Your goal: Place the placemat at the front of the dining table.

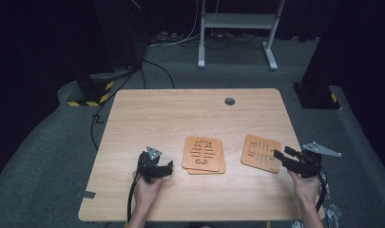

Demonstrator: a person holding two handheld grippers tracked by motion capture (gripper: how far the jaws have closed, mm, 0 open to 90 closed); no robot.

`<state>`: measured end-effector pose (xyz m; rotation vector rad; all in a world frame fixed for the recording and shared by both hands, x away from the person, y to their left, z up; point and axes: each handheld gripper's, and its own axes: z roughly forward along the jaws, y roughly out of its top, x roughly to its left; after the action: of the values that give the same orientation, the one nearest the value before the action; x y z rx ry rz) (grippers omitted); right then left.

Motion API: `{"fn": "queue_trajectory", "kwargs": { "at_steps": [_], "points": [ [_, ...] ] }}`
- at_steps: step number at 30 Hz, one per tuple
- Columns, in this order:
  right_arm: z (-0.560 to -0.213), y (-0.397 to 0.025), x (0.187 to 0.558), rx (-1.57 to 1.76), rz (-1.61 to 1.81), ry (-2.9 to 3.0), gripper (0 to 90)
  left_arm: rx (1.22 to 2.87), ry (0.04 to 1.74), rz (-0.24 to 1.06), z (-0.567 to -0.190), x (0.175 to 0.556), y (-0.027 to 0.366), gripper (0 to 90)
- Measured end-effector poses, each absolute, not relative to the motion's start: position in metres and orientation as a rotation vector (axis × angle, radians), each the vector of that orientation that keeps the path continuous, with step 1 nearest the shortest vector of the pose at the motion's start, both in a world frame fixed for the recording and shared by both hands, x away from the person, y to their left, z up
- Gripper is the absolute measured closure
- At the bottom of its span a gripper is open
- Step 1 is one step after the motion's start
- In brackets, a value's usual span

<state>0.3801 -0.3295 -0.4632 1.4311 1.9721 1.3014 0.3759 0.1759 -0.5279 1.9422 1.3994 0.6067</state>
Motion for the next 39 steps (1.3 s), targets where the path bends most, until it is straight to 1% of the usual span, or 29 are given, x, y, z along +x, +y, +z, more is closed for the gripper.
{"fn": "queue_trajectory", "kwargs": {
  "at_steps": [16, 39],
  "points": [
    [-0.464, -0.310, 0.363, 1.365, 1.342, 2.005, 43.1, 1.940, 1.403, 0.607, -0.528, 0.376, 0.176, 17.2],
    [-0.481, -0.271, 0.355, 1.279, 1.336, 2.123, 43.7, 1.943, 1.407, 0.608, -0.528, 0.375, 0.176, 17.2]
  ]
}}
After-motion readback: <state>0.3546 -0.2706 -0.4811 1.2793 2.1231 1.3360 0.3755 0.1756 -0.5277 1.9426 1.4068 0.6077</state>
